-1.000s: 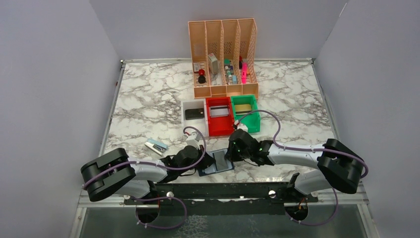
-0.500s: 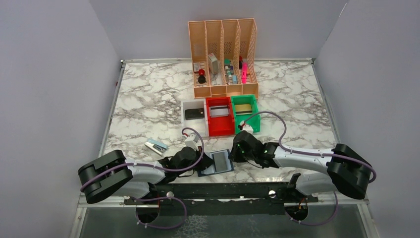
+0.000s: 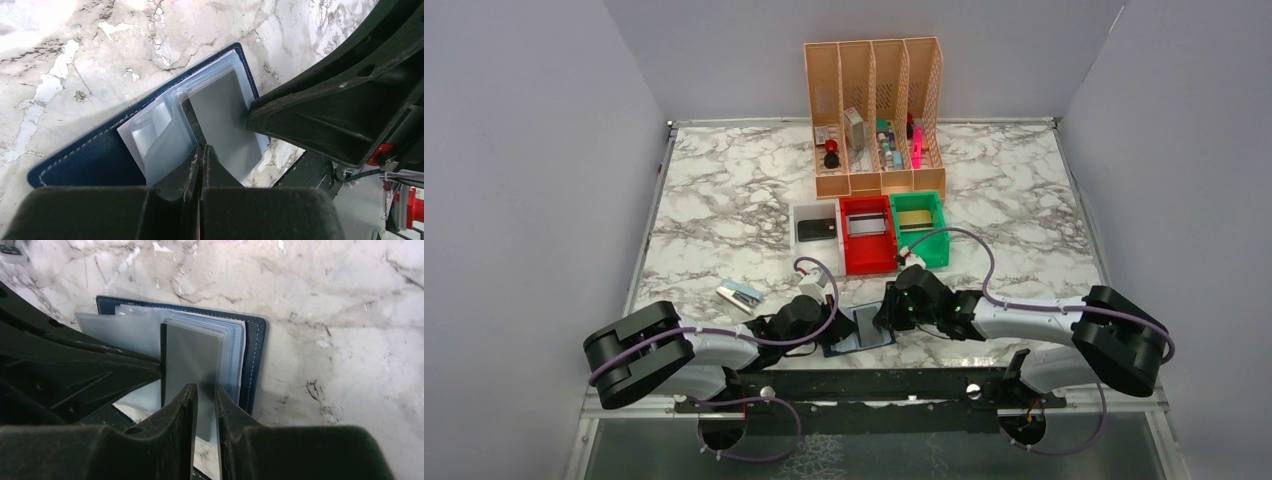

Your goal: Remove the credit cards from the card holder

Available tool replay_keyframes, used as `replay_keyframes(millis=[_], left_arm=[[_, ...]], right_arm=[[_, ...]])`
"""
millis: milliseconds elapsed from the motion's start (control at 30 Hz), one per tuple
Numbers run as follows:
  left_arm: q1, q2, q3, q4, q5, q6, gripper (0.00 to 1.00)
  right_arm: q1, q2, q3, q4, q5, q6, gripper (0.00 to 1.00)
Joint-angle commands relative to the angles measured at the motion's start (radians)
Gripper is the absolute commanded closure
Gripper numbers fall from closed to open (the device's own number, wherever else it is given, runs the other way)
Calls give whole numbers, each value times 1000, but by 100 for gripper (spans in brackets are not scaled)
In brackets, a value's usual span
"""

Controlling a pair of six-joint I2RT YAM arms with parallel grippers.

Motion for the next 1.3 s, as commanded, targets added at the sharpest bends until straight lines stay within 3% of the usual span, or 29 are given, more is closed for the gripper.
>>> replay_keyframes(millis=[0, 133, 400, 833, 933, 1033, 1267], left_arm=[[3, 1, 9, -12, 24, 21, 100], [3, -5, 9, -20, 23, 25, 100], [11, -77, -1, -94, -13, 31, 100], [20, -187, -13, -228, -50, 39, 100], [20, -186, -5, -225, -36, 33, 79], [20, -174, 12, -217, -12, 35, 68], [20, -124, 4, -167, 1, 19, 63]], right_arm=[[3, 50, 27, 11, -9, -5, 75], [3, 65, 49, -44, 32, 6, 76], [3, 70, 46, -33, 20, -6, 89], [2, 99, 62, -35, 21, 5, 92], [3, 96, 60, -32, 15, 3, 91], [4, 94, 58, -22, 2, -1, 91], [3, 89, 50, 30, -68, -27, 88]])
